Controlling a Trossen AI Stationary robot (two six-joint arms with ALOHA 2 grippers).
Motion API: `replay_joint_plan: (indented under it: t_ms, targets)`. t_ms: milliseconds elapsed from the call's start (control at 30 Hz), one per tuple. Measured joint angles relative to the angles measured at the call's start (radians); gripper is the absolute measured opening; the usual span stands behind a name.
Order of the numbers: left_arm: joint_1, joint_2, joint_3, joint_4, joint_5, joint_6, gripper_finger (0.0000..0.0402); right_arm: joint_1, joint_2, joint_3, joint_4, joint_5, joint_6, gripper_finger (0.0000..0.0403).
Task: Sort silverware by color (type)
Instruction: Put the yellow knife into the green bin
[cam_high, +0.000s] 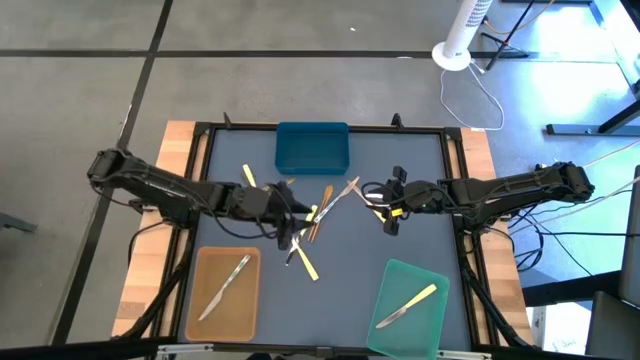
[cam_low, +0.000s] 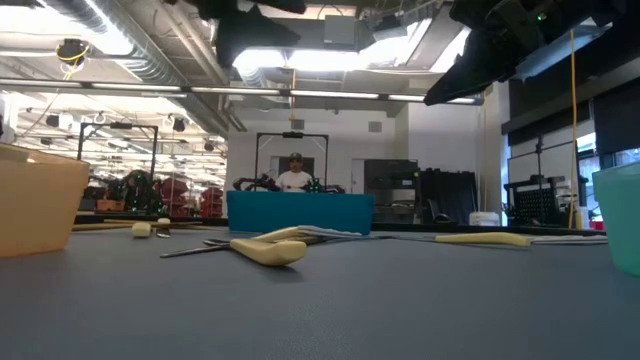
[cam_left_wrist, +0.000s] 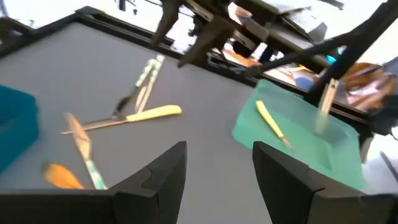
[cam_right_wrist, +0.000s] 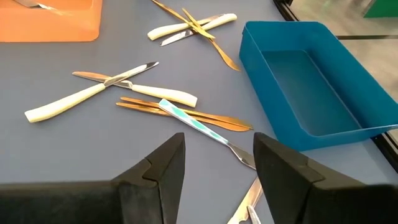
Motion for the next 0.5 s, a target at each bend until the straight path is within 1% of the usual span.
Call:
replay_joint_plan:
  t_ms: [100,267,400,500]
  targets:
    - [-0.003,0.04,0.0,0.042,0.017,0.0,0.0179,0.0,0.0,0.0,0.0,0.0,0.0,0.0179]
    - [-0.001,0.102,0.0,0.122,0.011,0.0,0.0179,0.0,0.0,0.0,0.0,0.0,0.0,0.0179]
    - [0.0,0.152,0.0,0.231,0.01,0.0,0.0179,0.0,0.0,0.0,0.0,0.0,0.0,0.0179]
    - [0.0,0.195,0.0,0.278,0.046,0.001,0.0179,0.0,0.0,0.0,0.0,0.0,0.0,0.0179]
